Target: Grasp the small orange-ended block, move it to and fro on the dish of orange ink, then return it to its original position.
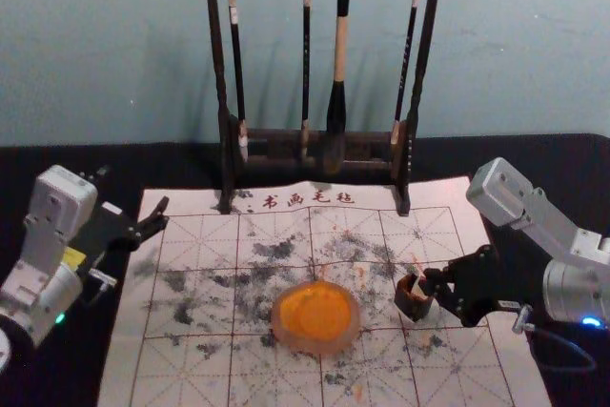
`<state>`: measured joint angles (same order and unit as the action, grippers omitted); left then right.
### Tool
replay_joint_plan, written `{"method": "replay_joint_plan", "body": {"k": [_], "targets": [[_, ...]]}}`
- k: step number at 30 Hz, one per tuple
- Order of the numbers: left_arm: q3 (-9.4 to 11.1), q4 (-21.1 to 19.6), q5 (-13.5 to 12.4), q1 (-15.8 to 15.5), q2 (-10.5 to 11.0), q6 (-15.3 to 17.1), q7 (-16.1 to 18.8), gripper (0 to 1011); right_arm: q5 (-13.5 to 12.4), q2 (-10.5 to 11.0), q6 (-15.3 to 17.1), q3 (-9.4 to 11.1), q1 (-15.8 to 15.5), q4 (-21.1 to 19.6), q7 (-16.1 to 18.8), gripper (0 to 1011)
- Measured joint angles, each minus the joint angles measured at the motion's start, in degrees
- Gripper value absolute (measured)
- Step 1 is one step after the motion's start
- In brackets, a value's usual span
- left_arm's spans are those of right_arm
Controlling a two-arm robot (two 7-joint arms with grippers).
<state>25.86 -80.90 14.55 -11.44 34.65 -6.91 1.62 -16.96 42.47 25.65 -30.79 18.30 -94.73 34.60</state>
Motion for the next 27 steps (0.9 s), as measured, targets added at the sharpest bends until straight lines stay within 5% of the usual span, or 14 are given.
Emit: {"method": "replay_joint_plan", "body": {"k": [27], "targets": [[0.00, 0.00, 0.00, 0.01, 0.00, 0.00, 0.00, 1002, 0.05, 0.02, -0.06, 0.03, -0.08, 0.00, 0.00, 75]]}}
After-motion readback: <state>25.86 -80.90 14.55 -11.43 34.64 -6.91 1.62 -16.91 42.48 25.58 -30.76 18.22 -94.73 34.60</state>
